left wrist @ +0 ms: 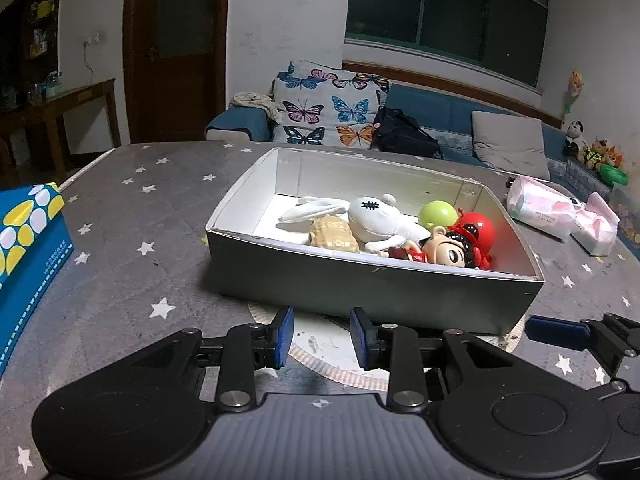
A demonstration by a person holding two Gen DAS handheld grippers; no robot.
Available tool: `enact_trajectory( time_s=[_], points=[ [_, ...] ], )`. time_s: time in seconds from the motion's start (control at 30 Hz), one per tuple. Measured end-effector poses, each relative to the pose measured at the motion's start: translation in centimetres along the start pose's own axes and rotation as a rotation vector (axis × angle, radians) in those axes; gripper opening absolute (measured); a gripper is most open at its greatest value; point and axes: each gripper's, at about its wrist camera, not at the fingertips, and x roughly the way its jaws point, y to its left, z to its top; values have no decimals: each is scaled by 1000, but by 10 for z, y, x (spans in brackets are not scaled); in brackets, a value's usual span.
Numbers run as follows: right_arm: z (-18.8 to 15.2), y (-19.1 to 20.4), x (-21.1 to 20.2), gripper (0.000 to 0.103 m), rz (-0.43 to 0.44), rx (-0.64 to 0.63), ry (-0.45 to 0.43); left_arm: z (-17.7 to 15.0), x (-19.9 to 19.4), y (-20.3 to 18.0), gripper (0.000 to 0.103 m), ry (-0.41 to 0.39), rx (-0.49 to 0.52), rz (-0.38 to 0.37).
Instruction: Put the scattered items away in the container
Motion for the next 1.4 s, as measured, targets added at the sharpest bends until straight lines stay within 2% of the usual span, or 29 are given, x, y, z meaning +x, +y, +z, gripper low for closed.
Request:
enact_trajectory(
  time_s=[0.23,0.6,1.4],
  points=[
    [-1,-3,0,103,-12,17,3,-2,0,2,35,5,-18,-11],
    [-3,-6,4,103,-14,34,13,-7,5,-6,34,14,14,21],
    [-2,-12,14,103,-24,67,26,-7,13,-10,34,22,24,24]
  ],
)
